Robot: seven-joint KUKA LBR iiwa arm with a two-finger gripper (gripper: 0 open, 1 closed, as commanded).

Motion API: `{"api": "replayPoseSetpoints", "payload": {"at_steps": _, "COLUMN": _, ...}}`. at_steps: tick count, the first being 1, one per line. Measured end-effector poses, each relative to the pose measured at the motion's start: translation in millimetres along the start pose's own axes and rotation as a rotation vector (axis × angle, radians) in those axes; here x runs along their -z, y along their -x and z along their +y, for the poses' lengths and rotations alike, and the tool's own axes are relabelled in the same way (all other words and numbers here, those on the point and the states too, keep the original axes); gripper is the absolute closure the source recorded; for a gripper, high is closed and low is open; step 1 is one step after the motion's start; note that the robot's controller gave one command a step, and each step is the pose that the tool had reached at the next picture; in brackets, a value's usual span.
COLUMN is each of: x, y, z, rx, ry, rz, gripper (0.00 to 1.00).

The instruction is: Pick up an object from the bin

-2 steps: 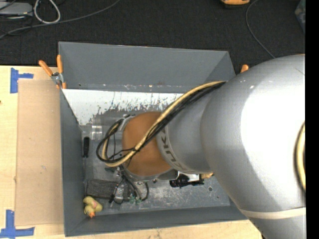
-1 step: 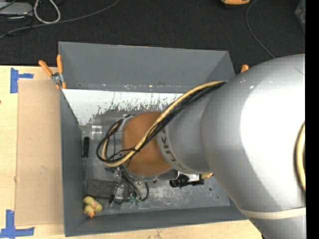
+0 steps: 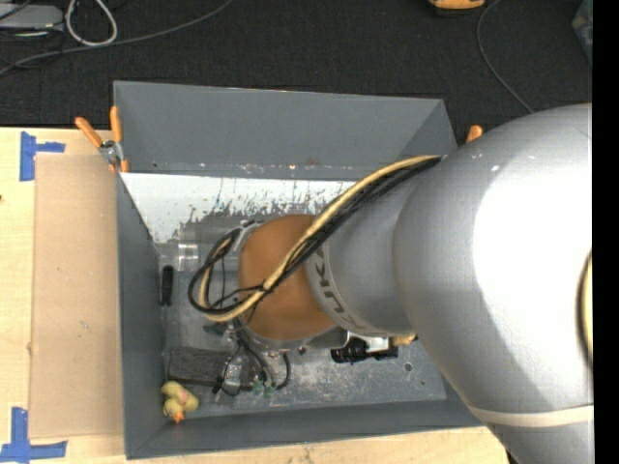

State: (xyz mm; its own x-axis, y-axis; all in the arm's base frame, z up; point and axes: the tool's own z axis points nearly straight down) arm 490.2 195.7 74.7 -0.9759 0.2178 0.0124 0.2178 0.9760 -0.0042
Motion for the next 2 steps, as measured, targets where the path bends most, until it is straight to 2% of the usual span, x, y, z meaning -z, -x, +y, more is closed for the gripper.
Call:
{"api": "replayPoseSetpoints", "payload": {"at_steps": 1, "x": 29, "y": -0.8, "z": -1, "rx": -0.001, "ry": -0.001, "rz": 0.002, "gripper": 1.00}}
{"api": "replayPoseSetpoints", "payload": {"at_steps": 2, "x": 41, "y": -0.9, "z": -1, "rx": -0.003, "ry": -0.001, "rz": 0.003, "gripper": 1.00}}
